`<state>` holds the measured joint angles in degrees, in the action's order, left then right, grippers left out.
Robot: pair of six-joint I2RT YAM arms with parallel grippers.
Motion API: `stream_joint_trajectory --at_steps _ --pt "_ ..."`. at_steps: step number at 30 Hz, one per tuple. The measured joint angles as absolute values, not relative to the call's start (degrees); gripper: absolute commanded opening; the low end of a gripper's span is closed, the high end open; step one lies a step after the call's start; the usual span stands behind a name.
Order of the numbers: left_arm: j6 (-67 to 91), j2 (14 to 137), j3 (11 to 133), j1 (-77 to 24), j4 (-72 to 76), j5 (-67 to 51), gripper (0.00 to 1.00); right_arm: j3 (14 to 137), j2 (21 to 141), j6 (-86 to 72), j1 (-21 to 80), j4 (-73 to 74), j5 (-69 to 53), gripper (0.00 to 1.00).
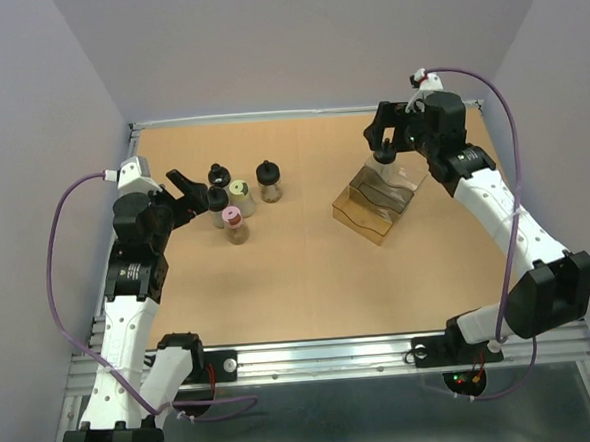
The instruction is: Organize the condiment bottles
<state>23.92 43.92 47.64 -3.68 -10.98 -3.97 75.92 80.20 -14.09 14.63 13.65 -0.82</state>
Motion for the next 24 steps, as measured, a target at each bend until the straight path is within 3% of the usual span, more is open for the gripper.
stream_joint_trajectory --at_steps 6,16,24 --pt "24.6 44.7 47.7 -3.7 -10.9 -4.0 0.99 75.7 84.7 -8.4 17.7 14.7 -13.3 1.0" --pt "25.3 42.8 47.5 -3.7 -11.0 -4.0 0.99 79.3 102.7 -0.4 33.1 15.8 -10.9 1.0" --pt "25.4 39.8 47.4 -3.7 -13.1 -2.8 0.99 88.5 113.4 -0.2 36.3 12.0 -6.8 1.0"
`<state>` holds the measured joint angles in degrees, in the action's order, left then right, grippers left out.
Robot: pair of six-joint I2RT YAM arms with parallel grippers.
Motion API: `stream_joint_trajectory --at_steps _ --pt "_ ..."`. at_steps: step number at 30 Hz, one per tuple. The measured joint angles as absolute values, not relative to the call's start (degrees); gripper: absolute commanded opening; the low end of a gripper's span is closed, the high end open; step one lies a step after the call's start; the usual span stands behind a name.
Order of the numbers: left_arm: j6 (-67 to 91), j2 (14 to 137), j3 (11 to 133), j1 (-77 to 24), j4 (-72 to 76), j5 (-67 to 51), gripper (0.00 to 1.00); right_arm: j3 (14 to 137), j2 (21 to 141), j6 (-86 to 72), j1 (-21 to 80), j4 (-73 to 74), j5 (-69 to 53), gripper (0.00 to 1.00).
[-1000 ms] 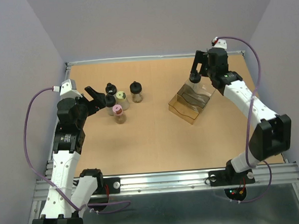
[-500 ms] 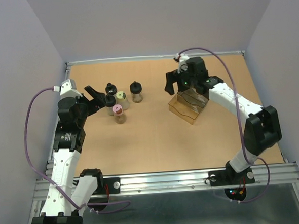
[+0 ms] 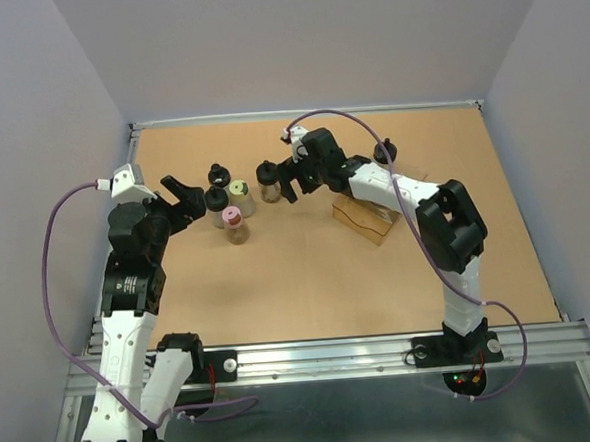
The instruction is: Organize the condiment bottles
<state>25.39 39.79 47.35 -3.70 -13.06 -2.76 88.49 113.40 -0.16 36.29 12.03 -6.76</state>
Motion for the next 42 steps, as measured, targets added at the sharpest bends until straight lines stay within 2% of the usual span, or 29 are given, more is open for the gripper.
stream_joint_trajectory --at_steps 8,19,23,25,29,30,32,33,35,39,42 --pt "25.3 39.2 47.4 -3.7 -14.8 -1.7 0.99 97.3 122.7 -0.7 36.8 9.8 -6.7 1.0" --pt "25.0 39.3 47.4 -3.7 -15.7 -1.2 0.99 107.0 128.1 -2.3 38.3 9.8 -8.7 1.0" --pt "24.7 39.4 47.4 -3.7 -15.9 -1.1 0.99 110.1 131.0 -3.0 38.4 10.0 -8.7 0.96" --pt "24.5 39.5 47.4 -3.7 -15.9 -1.1 0.99 111.4 132.5 -3.3 38.4 10.1 -8.4 0.89" --pt "24.4 39.7 47.4 -3.7 -16.1 -1.0 0.99 113.7 134.9 -4.0 38.4 10.4 -7.7 0.61" --pt "24.4 39.8 47.4 -3.7 -16.1 -1.0 0.99 114.0 135.1 -4.1 38.4 10.3 -7.5 0.48" --pt "24.3 39.9 47.4 -3.7 -16.1 -1.0 0.99 114.5 135.2 -4.5 38.4 10.3 -6.6 0.32" --pt "24.3 39.9 47.4 -3.7 -16.1 -1.0 0.99 114.5 135.2 -4.5 38.4 10.3 -6.4 0.14" --pt "24.3 40.0 47.4 -3.7 -16.1 -1.0 0.99 114.5 135.2 -4.6 38.4 10.5 -5.7 0.01" --pt "24.3 40.3 47.4 -3.7 -15.9 -1.0 0.99 113.5 134.1 -5.0 38.4 11.2 -3.7 0.0" --pt "24.3 41.1 47.4 -3.7 -15.1 -1.0 0.99 108.2 129.1 -5.9 38.4 12.5 -1.2 0.01"
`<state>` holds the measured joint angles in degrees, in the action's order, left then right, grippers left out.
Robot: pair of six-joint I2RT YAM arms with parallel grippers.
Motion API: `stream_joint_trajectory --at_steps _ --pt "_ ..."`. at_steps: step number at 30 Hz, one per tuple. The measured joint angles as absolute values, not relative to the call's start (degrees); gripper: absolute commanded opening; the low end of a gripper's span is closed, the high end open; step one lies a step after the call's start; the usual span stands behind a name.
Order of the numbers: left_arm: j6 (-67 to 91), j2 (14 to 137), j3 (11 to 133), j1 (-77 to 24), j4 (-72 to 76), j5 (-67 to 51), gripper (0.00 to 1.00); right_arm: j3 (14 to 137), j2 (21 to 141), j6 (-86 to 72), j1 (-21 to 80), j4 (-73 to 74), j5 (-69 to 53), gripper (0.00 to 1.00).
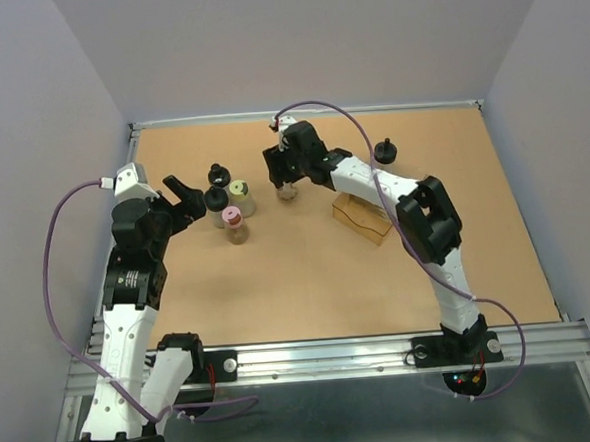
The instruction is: Organize the condiment bottles
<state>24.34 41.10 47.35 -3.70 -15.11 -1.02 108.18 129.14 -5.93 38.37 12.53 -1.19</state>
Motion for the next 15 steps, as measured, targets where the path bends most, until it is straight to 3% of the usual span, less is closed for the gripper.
stream_joint_trajectory --at_steps 9,15 --pt "24.5 44.3 47.4 -3.7 -11.8 -2.0 0.99 86.0 96.1 -10.1 37.3 12.7 12.1 0.01" --pt "24.5 45.7 47.4 -3.7 -10.9 -3.6 0.98 72.8 79.7 -15.7 30.9 15.5 21.6 0.0"
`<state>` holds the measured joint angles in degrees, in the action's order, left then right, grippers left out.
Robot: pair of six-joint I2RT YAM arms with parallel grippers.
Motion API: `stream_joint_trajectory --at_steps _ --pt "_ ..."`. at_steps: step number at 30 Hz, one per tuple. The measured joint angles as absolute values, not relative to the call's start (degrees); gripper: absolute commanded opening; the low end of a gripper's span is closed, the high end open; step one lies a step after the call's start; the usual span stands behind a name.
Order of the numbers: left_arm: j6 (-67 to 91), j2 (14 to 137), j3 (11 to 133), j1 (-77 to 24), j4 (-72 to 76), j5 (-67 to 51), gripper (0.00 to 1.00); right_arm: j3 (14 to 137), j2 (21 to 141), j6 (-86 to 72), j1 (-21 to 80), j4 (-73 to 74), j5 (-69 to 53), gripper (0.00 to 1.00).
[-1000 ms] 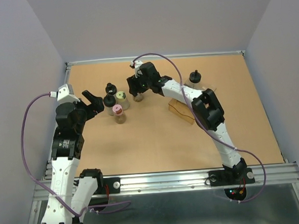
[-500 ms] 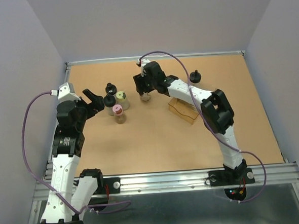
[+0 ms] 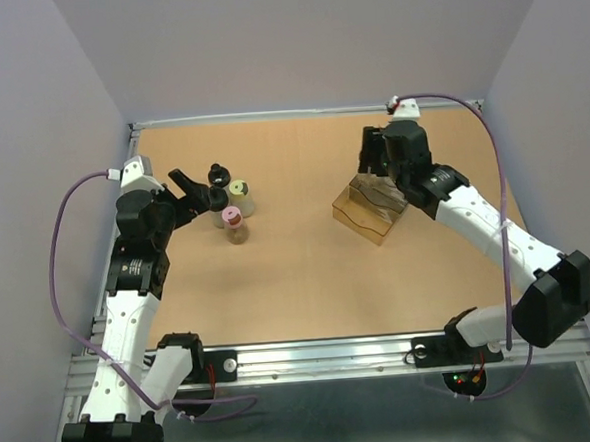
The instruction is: Organize the condiment bottles
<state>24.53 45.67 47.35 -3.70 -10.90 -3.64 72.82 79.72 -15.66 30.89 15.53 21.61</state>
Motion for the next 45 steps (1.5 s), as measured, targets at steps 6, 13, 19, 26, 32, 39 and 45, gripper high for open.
stream_joint_trajectory --at_steps 6,13,19,26,32,39,45 --pt "24.5 45.9 47.4 -3.7 -10.5 -5.0 0.98 65.1 76.1 -19.7 20.4 21.1 25.8 0.0" --pt "24.5 46.8 47.4 -4.5 -10.1 -5.7 0.98 67.0 81.5 -21.5 13.0 22.3 25.8 0.0" --pt "24.5 46.8 47.4 -4.8 -10.1 -5.8 0.98 72.9 91.9 -21.9 10.3 20.7 23.9 0.0" --pt "24.4 46.2 47.4 -4.8 -10.3 -5.8 0.98 74.4 96.2 -21.8 8.8 17.2 23.5 0.0" --pt "24.3 45.8 47.4 -4.8 -10.6 -5.8 0.98 75.0 98.9 -21.9 7.8 15.3 23.3 0.0" --pt "24.2 45.6 47.4 -4.8 -10.7 -5.5 0.99 75.0 101.3 -21.3 7.8 14.3 22.5 0.07" --pt "24.2 44.8 47.4 -4.8 -11.0 -5.0 0.99 75.0 102.5 -21.1 7.8 13.7 21.7 0.62"
